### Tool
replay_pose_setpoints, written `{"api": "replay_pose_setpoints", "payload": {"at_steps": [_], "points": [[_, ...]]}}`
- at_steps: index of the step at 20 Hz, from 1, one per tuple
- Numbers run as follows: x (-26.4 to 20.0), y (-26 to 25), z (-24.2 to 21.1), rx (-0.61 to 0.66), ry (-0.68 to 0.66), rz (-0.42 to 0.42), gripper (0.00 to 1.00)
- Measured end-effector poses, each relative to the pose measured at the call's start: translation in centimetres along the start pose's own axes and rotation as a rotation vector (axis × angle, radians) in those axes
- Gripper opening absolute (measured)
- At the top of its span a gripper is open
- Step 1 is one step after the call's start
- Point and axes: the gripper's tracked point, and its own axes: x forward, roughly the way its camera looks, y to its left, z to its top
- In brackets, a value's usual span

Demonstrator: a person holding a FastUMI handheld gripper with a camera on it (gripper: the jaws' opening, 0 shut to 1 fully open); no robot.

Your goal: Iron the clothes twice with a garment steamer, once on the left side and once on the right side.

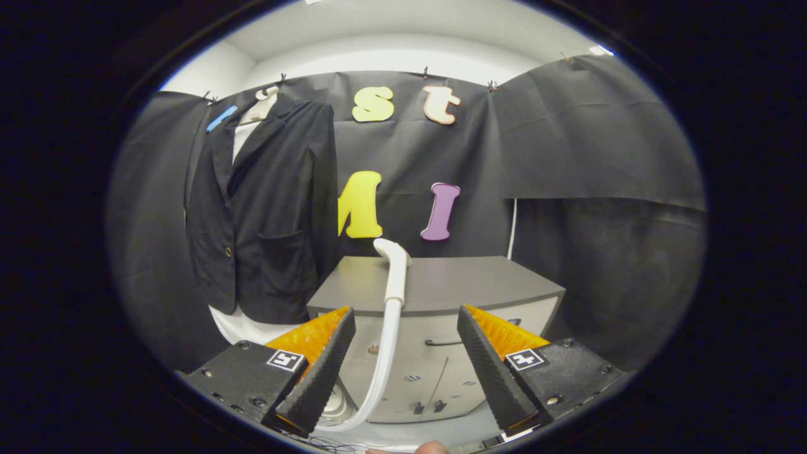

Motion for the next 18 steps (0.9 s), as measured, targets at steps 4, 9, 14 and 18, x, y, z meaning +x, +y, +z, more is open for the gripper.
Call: {"api": "replay_pose_setpoints", "payload": {"at_steps": [4, 9, 14, 18], "points": [[4.9, 1.2, 2.0, 0.015, 0.041, 0.085, 1.0], [11.3, 1.3, 3.4, 0.02, 0.114, 0.099, 1.0], [17.0, 0.7, 0.4, 0.015, 0.298, 0.046, 1.0], [19.7, 0.7, -1.8, 0.054, 0.406, 0.029, 0.96]]}}
